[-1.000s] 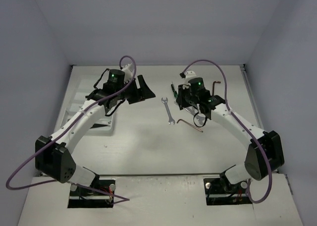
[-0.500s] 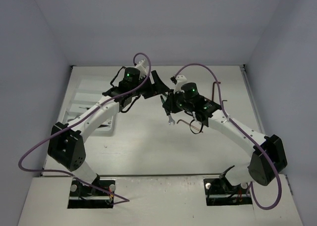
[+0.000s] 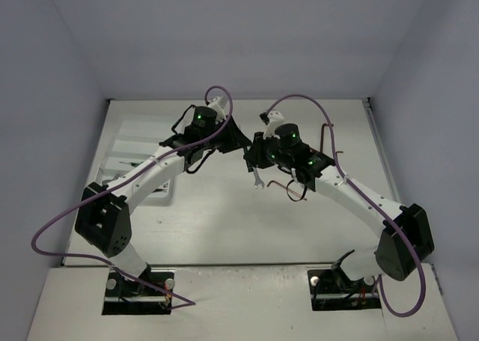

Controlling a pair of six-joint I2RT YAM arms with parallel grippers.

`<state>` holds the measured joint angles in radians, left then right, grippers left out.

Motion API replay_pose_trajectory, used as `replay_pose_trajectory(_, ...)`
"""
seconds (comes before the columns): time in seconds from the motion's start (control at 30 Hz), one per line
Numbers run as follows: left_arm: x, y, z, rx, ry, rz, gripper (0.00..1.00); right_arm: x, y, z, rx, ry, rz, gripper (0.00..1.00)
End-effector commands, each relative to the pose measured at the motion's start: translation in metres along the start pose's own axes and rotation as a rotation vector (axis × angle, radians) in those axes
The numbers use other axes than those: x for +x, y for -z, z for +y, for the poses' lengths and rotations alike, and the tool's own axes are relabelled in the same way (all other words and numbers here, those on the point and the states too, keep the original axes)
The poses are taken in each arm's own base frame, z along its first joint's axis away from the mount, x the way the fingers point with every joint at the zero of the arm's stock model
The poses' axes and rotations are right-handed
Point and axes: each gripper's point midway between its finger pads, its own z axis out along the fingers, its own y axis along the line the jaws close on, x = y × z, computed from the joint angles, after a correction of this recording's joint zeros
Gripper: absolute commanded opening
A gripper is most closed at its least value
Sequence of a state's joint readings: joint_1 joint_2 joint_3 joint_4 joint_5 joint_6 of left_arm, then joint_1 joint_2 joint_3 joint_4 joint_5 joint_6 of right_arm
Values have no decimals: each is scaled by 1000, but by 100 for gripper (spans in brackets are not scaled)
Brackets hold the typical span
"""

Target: Sort the tools into containers

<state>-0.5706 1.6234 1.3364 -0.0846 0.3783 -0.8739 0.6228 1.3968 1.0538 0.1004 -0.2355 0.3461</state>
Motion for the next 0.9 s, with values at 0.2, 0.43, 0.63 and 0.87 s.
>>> replay_pose_trajectory(0.2, -27, 22, -2, 17, 11, -95, 0, -44, 5, 20, -47, -15, -143, 34)
replay_pose_trajectory(0.43, -83, 71, 110, -198, 214, -274, 0, -38, 14, -1, 38, -18, -161, 60)
replay_pose_trajectory(0.63, -125, 153, 232, -472, 423, -497, 0, -29, 19, -18, 97, -28, -155, 61)
replay_pose_trajectory(0.87, -134, 200, 339, -659, 655, -564, 10, -23, 25, -35, 141, -42, -152, 61)
